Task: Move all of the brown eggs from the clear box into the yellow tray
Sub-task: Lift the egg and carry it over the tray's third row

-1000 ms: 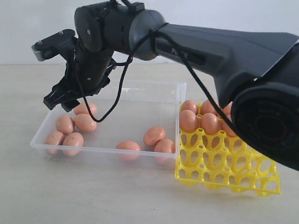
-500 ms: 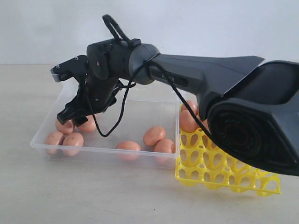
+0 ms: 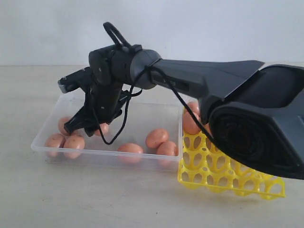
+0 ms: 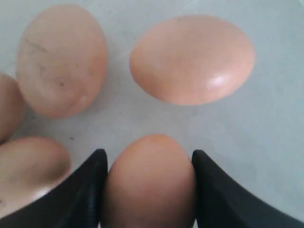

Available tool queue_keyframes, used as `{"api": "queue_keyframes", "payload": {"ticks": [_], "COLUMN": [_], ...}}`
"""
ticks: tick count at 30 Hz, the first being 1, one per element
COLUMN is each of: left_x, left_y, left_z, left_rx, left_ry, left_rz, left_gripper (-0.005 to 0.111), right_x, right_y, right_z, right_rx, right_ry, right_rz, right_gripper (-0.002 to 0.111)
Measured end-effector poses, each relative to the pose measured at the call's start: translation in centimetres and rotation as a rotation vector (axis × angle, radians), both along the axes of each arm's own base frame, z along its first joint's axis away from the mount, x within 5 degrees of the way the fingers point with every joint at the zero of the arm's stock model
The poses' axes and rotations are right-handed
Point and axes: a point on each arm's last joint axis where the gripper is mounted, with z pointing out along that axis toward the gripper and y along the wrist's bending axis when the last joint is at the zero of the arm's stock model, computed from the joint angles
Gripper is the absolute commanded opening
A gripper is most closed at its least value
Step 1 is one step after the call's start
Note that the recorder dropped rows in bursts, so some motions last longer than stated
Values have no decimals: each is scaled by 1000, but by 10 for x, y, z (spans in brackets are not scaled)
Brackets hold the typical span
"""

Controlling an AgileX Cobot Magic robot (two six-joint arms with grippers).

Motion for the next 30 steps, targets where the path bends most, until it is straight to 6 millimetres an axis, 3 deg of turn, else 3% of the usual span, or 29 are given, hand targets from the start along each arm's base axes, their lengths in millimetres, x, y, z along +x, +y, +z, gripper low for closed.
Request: {"api": "queue_keyframes", "payload": {"ticks": [4, 7, 10, 12, 16, 19, 22, 24, 28, 30], "left_x": [0, 0, 0, 0, 0, 0, 0, 0, 0, 0], "left_y": [0, 0, 0, 0, 0, 0, 0, 0, 0, 0], "left_z": [0, 0, 0, 0, 0, 0, 0, 0, 0, 0], "left_rx": [0, 0, 0, 0, 0, 0, 0, 0, 0, 0], "left_ry": [0, 0, 0, 0, 0, 0, 0, 0, 0, 0], "left_rz": [0, 0, 0, 0, 0, 0, 0, 0, 0, 0], "left_gripper": [-4, -4, -4, -4, -4, -4, -4, -4, -4, -4], "right_x": [-4, -15, -48, -78, -122, -124, -117, -112, -113, -116], "right_y": [-4, -4, -9, -24, -87, -144, -187, -203, -223, -236], "right_z": [41, 80, 121, 136, 129, 111, 95, 93, 106, 107], "right_rx": [83, 214, 395, 552, 765, 794, 786, 827, 1021, 1038], "right_ry": [-9, -137, -338, -437, -532, -493, -401, -335, -130, -52], "right_rz": [-102, -117, -73, -60, -124, -298, -393, -344, -13, 59], "right_gripper": [1, 1, 1, 1, 0, 0, 0, 0, 0, 0]}}
